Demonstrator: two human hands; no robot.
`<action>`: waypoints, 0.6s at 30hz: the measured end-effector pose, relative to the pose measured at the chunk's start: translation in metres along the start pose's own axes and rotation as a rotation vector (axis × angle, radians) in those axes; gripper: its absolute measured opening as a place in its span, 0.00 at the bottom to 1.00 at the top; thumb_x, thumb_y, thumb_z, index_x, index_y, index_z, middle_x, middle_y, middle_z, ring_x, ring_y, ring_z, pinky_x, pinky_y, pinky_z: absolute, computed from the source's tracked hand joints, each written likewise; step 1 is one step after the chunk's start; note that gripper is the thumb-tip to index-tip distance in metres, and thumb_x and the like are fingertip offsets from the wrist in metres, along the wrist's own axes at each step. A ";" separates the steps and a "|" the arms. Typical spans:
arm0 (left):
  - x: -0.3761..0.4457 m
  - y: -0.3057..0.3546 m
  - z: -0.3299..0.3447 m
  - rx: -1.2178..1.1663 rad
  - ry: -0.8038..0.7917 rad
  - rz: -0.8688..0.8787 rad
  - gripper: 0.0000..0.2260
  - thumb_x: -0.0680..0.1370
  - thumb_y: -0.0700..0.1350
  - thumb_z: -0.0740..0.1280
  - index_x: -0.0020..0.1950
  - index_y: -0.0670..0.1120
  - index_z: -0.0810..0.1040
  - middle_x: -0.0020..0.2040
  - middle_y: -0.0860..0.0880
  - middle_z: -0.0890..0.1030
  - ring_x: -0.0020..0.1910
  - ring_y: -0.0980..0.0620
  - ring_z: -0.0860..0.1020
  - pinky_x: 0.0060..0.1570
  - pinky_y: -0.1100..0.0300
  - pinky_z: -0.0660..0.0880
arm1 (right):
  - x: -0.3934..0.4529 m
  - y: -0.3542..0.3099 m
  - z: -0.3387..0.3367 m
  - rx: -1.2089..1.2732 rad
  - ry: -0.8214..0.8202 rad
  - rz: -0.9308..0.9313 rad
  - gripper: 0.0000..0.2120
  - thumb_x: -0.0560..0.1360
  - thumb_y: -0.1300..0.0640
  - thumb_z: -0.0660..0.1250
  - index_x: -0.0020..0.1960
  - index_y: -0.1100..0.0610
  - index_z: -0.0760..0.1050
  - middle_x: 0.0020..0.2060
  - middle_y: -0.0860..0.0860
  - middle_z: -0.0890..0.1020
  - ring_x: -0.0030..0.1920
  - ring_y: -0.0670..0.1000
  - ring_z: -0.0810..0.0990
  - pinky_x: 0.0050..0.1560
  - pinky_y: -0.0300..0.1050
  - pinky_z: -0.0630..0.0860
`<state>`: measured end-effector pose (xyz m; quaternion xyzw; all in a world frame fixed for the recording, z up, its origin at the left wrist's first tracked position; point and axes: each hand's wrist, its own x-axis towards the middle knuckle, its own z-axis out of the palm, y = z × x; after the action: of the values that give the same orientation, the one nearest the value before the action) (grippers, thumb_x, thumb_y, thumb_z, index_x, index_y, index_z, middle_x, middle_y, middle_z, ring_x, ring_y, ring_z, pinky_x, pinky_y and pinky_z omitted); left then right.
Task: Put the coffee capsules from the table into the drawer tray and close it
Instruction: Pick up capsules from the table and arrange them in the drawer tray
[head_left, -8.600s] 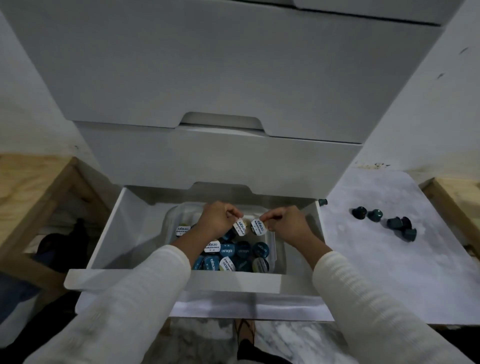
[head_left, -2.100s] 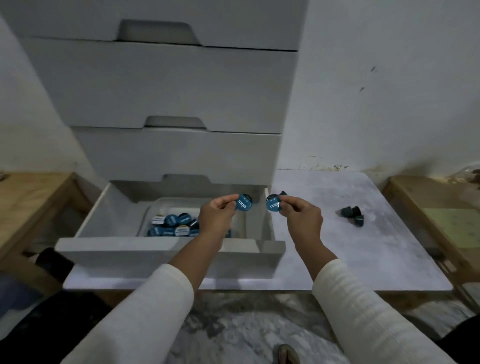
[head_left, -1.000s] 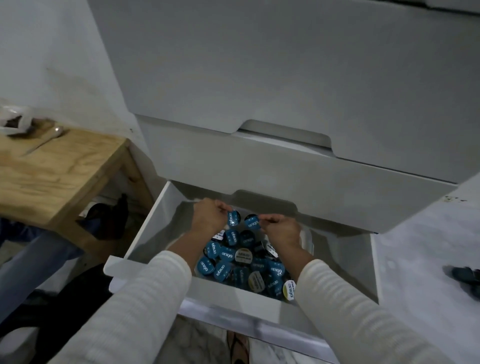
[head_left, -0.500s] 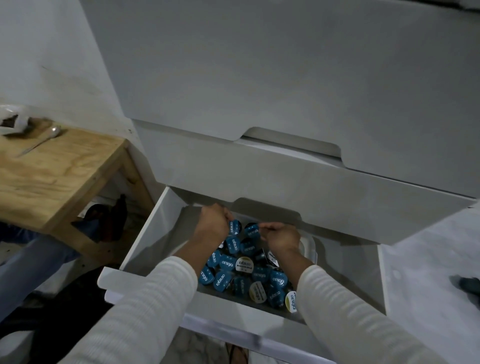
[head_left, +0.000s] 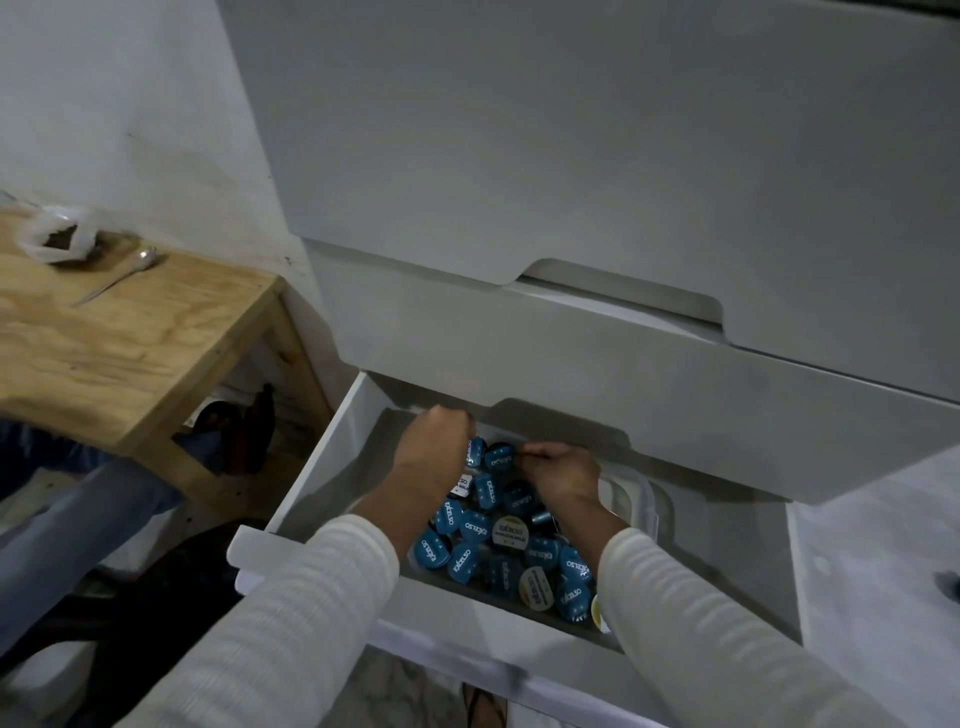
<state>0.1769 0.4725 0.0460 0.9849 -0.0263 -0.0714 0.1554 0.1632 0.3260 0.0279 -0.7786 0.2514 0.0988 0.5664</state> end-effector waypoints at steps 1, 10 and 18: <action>-0.001 0.000 -0.001 0.016 -0.002 0.003 0.09 0.77 0.37 0.64 0.55 0.43 0.80 0.48 0.42 0.83 0.45 0.47 0.82 0.50 0.55 0.80 | -0.001 0.000 0.000 -0.010 -0.012 -0.013 0.07 0.69 0.65 0.71 0.46 0.58 0.82 0.45 0.54 0.84 0.44 0.50 0.80 0.54 0.40 0.76; -0.015 -0.007 -0.011 0.012 -0.035 0.019 0.08 0.77 0.36 0.61 0.46 0.39 0.80 0.41 0.42 0.83 0.36 0.49 0.79 0.42 0.62 0.77 | -0.025 -0.002 -0.015 -0.540 -0.104 -0.394 0.13 0.77 0.56 0.62 0.58 0.59 0.77 0.54 0.57 0.83 0.51 0.54 0.81 0.49 0.34 0.69; -0.062 0.013 -0.026 0.094 0.073 0.065 0.13 0.80 0.46 0.59 0.60 0.41 0.74 0.55 0.42 0.78 0.54 0.46 0.77 0.54 0.53 0.78 | -0.068 -0.011 -0.033 -0.936 -0.103 -0.570 0.21 0.79 0.53 0.54 0.69 0.60 0.63 0.67 0.58 0.70 0.66 0.58 0.68 0.64 0.49 0.67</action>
<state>0.1194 0.4729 0.0824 0.9917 -0.0559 -0.0290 0.1122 0.1059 0.3168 0.0779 -0.9788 -0.0681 0.0808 0.1756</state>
